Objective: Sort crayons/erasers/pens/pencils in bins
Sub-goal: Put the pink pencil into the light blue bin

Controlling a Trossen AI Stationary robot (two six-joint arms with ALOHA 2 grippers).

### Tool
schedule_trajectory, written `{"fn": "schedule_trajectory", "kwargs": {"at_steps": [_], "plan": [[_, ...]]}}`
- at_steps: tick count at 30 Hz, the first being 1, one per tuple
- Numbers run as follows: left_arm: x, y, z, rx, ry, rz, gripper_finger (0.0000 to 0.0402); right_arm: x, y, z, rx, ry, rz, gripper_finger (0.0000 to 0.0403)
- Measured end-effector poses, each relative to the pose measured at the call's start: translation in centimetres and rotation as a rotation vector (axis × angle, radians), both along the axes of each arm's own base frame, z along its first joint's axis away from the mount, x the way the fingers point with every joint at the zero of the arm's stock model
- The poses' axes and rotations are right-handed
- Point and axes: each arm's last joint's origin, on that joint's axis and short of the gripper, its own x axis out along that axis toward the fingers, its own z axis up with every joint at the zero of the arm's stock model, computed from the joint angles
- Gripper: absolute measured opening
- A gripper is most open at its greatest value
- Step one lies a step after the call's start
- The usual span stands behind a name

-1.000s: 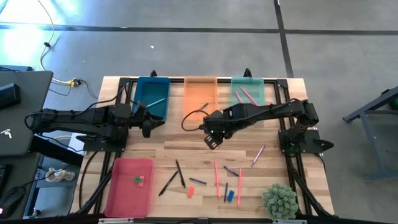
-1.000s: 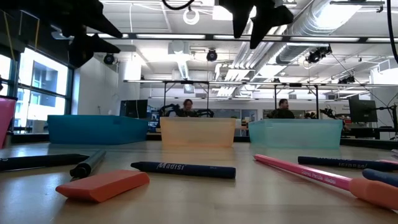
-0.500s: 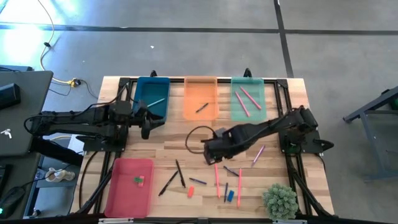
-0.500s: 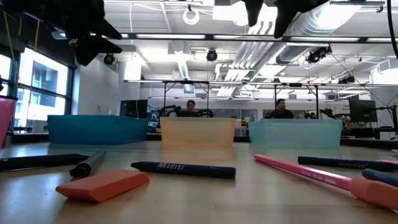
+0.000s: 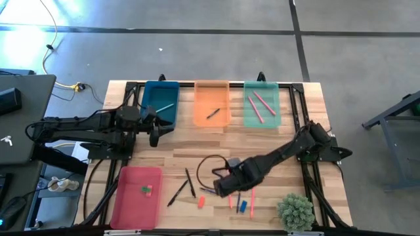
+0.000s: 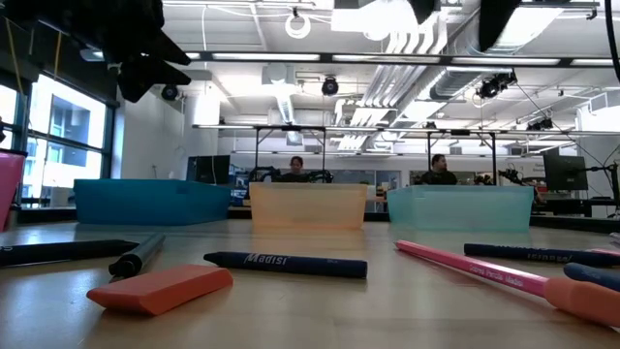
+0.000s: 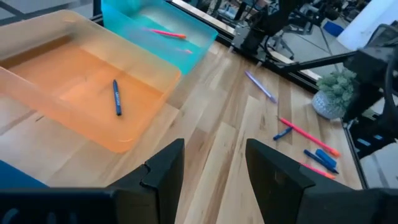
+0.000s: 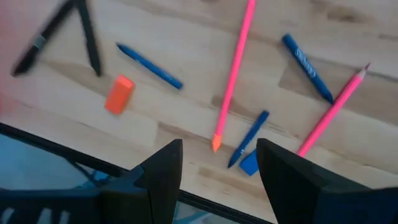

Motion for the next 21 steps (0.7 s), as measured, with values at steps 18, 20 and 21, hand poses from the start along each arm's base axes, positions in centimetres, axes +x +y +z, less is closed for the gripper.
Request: {"fn": "schedule_trajectory", "kwargs": {"at_steps": [18, 20, 21], "plan": [[0.9, 0.2, -1.1, -0.071, 0.075, 0.014, 0.0158, 0.1, 4.1, -4.7, -0.056, 0.056, 0.064, 0.0197], [0.9, 0.2, -1.3, -0.077, 0.095, 0.015, 0.0158, 0.5, 4.3, -5.5, -0.047, 0.063, 0.068, 0.0197], [0.9, 0.2, -1.4, -0.082, 0.106, 0.016, 0.0158, 0.7, 4.5, -6.0, -0.042, 0.061, 0.068, 0.0197]]}}
